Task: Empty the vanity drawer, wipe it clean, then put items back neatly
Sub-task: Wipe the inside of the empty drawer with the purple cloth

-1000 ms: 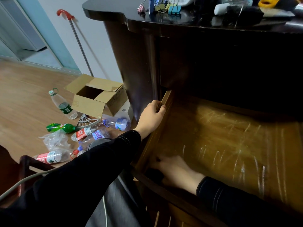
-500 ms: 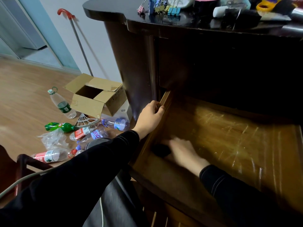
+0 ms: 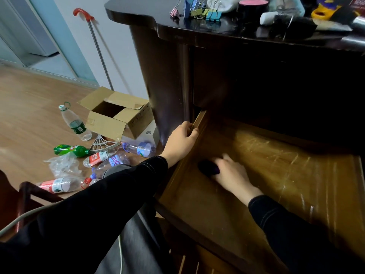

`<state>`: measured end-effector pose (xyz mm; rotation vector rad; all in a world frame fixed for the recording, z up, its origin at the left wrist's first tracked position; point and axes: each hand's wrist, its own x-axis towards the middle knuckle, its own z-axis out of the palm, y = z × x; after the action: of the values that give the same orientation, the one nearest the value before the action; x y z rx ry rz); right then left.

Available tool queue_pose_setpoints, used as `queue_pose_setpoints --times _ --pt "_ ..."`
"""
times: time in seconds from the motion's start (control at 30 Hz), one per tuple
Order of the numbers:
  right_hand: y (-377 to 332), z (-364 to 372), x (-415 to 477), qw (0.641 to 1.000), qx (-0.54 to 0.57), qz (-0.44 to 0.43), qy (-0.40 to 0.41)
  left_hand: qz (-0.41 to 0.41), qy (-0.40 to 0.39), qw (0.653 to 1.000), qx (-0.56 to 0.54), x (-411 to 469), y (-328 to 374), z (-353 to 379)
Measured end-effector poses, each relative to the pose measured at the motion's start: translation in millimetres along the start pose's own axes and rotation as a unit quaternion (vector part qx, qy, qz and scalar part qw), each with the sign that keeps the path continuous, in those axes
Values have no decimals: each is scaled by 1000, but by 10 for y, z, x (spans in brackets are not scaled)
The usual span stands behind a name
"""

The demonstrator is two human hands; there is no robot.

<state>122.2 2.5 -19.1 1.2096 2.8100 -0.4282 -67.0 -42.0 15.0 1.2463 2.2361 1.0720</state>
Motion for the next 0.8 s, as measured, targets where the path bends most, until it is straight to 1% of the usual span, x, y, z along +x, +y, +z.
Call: queue_pose_setpoints --times 0.03,0.07,0.1,0.13,0.2,0.23,0.3,0.33,0.4,0.43,0.47,0.5,0.53,0.6,0.63,0.67,0.7,0.8 --pt "-21 -15 -21 1000 -13 -7 8 -1 -1 1000 0 -1 0 2" --pt "-82 38 -83 998 -43 -44 -6 -2 -3 1000 1 2 0 1" --pt "-183 132 -217 992 -54 -100 -46 -4 -6 1000 2 5 -1 0" --pt "-284 236 -355 979 -66 -165 -97 -6 -7 1000 3 8 -2 -2" --pt "-440 339 -597 949 -27 -252 -188 -7 -9 1000 4 5 -6 -5" --pt "-451 334 -606 941 -15 -288 -179 -8 -8 1000 5 2 -3 -8" --pt "-336 216 -413 951 -10 -276 -137 -7 -7 1000 5 -5 6 -8" --pt "-255 126 -299 967 -6 -227 -117 -6 -5 1000 6 -10 12 -10" --pt "-110 -41 -141 988 -35 -138 -58 -5 -4 1000 11 -19 26 -17" --pt "-95 -74 -135 993 -47 -103 -34 -5 -5 1000 12 -21 28 -17" --pt "-135 -78 -190 993 -62 -95 -32 -5 -5 1000 14 -25 33 -17" --pt "-188 -21 -281 990 -69 -113 -39 -3 -6 1000 17 -30 39 -19" --pt "-247 51 -389 984 -71 -154 -62 -2 -7 1000 21 -32 44 -26" --pt "-330 175 -553 961 -42 -245 -122 0 -8 1000 27 -39 41 -33" --pt "-343 206 -578 950 -29 -274 -148 4 -9 999 32 -45 34 -28" --pt "-337 217 -539 948 -17 -279 -156 11 -6 999 40 -52 31 -22" --pt "-309 186 -447 956 -4 -256 -146 23 -1 998 52 -50 37 -23" --pt "-65 54 -153 993 -6 -97 -69 55 6 995 83 -48 67 -32"
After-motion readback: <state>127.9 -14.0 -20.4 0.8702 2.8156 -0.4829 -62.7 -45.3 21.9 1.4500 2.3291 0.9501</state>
